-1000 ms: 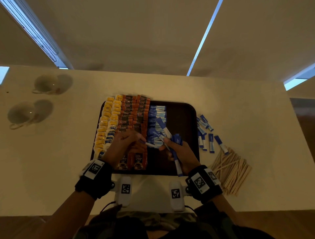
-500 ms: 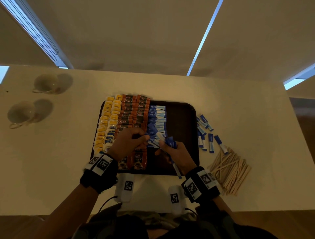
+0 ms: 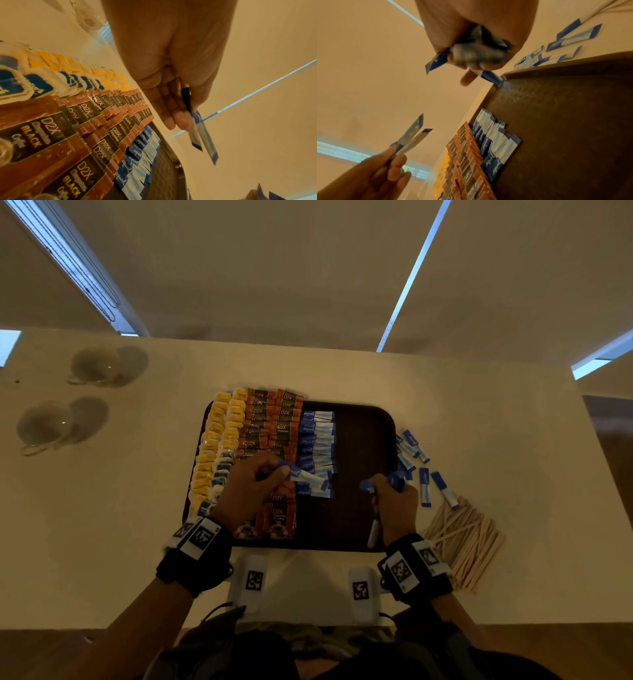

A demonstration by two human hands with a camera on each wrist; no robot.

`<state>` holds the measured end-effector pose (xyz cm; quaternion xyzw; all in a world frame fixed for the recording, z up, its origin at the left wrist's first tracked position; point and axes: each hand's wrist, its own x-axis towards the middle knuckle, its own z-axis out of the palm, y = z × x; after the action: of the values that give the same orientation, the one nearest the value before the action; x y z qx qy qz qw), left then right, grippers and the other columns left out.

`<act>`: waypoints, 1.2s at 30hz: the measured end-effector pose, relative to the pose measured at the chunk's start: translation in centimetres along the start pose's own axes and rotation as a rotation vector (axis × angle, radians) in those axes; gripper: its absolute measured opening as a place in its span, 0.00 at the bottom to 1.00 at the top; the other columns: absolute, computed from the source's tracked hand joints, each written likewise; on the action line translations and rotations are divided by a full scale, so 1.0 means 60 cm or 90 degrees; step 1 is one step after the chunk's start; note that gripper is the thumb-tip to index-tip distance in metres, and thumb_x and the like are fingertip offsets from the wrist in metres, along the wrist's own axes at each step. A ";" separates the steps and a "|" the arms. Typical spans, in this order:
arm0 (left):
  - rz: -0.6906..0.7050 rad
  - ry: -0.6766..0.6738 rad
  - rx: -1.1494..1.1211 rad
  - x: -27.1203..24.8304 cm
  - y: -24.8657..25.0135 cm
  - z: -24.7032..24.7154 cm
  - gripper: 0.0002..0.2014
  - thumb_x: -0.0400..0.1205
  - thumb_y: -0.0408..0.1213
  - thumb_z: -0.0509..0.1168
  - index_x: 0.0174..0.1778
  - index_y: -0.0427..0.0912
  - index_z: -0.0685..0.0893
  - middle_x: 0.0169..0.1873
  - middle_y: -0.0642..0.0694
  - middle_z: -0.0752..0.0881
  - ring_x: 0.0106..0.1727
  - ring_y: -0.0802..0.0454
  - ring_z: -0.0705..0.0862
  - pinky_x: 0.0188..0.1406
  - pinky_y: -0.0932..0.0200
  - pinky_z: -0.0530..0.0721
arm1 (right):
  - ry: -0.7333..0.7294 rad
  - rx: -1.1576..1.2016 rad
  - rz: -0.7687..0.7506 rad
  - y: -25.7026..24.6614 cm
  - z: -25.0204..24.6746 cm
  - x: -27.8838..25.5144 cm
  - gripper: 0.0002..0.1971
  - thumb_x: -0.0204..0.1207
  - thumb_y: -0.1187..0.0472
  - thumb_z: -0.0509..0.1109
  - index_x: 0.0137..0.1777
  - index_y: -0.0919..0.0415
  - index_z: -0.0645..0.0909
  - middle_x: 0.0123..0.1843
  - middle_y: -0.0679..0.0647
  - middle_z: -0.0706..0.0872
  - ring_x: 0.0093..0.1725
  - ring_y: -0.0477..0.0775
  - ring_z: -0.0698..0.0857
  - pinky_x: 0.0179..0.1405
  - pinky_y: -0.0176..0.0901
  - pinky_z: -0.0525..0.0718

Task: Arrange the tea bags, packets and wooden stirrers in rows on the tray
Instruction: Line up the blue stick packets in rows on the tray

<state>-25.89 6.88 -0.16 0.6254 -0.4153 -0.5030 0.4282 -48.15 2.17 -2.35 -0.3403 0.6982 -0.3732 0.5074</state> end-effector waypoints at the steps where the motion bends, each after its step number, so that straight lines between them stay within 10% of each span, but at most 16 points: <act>1: -0.003 0.000 -0.009 0.000 -0.001 0.003 0.05 0.82 0.28 0.62 0.47 0.34 0.83 0.31 0.46 0.89 0.32 0.54 0.88 0.32 0.67 0.84 | -0.005 -0.008 0.011 0.002 0.001 0.001 0.17 0.75 0.68 0.69 0.24 0.61 0.74 0.20 0.52 0.74 0.15 0.39 0.69 0.17 0.34 0.68; 7: -0.010 -0.020 -0.022 0.003 -0.014 0.019 0.05 0.85 0.30 0.58 0.47 0.40 0.79 0.32 0.42 0.89 0.37 0.46 0.89 0.39 0.58 0.88 | -0.078 -0.031 0.029 0.004 0.022 -0.019 0.18 0.78 0.62 0.69 0.26 0.60 0.72 0.23 0.55 0.74 0.14 0.39 0.69 0.15 0.31 0.67; 13: -0.019 -0.044 -0.047 -0.002 -0.011 0.031 0.06 0.86 0.30 0.55 0.47 0.42 0.76 0.28 0.45 0.88 0.34 0.47 0.88 0.37 0.56 0.88 | -0.334 0.000 0.025 -0.011 0.029 -0.030 0.09 0.79 0.59 0.67 0.58 0.55 0.81 0.26 0.46 0.80 0.18 0.41 0.71 0.16 0.30 0.70; 18: -0.033 -0.086 -0.060 -0.006 -0.010 0.036 0.05 0.86 0.30 0.55 0.50 0.41 0.75 0.31 0.42 0.89 0.36 0.44 0.89 0.38 0.58 0.87 | -0.304 -0.029 0.061 -0.010 0.030 -0.027 0.05 0.78 0.61 0.70 0.42 0.62 0.82 0.24 0.55 0.73 0.14 0.42 0.69 0.14 0.31 0.68; 36: -0.046 -0.171 -0.071 -0.006 -0.014 0.033 0.05 0.85 0.26 0.55 0.53 0.35 0.75 0.49 0.33 0.85 0.42 0.53 0.90 0.40 0.66 0.85 | -0.389 -0.079 0.133 -0.006 0.015 -0.016 0.09 0.78 0.65 0.69 0.36 0.60 0.78 0.15 0.46 0.75 0.12 0.39 0.70 0.13 0.28 0.68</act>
<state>-27.85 7.24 -1.09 0.5424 -0.4177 -0.6195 0.3842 -47.01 2.67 -1.80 -0.3933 0.5661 -0.1565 0.7074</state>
